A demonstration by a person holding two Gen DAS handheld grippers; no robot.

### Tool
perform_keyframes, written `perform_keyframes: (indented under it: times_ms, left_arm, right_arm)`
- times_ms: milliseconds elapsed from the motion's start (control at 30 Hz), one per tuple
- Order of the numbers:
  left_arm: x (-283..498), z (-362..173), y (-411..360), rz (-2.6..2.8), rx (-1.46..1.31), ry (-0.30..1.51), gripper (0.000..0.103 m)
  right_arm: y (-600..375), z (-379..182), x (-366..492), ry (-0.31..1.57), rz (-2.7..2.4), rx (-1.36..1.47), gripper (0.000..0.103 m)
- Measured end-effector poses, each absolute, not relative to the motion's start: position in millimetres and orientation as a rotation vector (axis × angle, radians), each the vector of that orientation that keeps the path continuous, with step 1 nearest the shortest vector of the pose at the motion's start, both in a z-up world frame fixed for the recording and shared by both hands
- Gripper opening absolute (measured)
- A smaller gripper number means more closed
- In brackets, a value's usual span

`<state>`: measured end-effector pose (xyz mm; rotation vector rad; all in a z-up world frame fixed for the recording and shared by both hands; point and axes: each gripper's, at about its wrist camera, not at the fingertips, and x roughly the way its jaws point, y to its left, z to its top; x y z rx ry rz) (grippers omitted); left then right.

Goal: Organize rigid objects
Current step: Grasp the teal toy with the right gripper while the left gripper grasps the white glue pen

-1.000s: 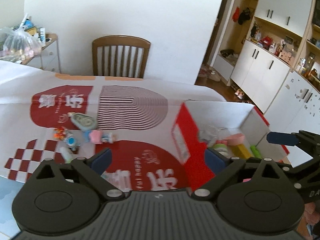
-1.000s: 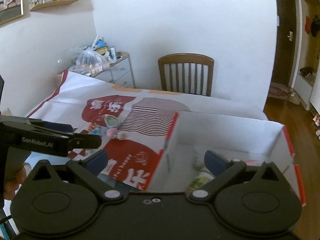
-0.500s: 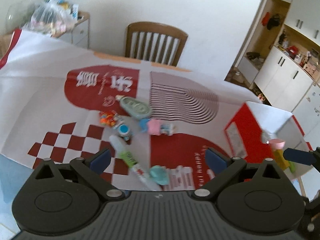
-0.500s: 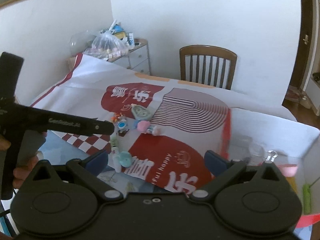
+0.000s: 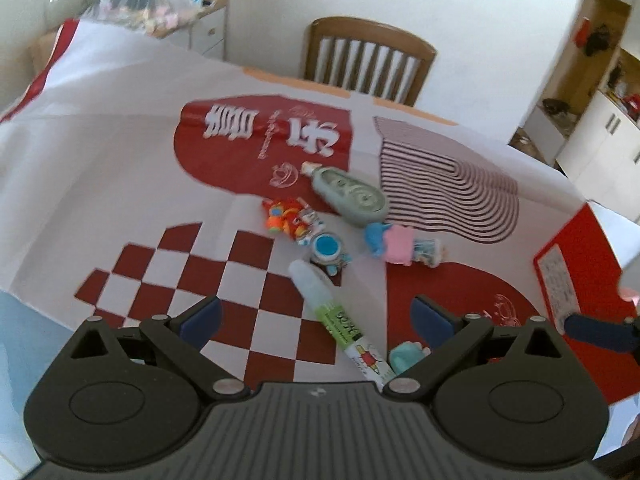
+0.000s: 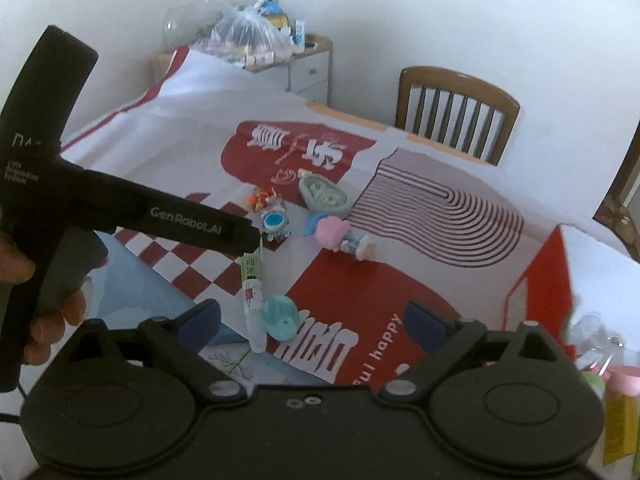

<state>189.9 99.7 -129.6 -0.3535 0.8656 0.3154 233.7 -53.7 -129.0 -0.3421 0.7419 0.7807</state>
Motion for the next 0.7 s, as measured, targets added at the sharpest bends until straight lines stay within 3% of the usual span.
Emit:
perform_keyframes:
  times_ms: [233, 400, 700]
  left_arm:
    - [202, -149, 101, 0.331, -0.361, 0.913, 0.1]
    - [208, -160, 98, 0.338, -0.364, 0.926, 0.1]
    - [214, -169, 102, 0.364, -0.392, 0.929, 0.081]
  right_arm:
    - [-38, -150, 248, 0.787, 0.798, -0.376, 0.083]
    - [-30, -163, 254, 0.811, 0.81, -0.403, 0.069]
    - [-19, -176, 260, 0.83, 0.845, -0.418, 0.05]
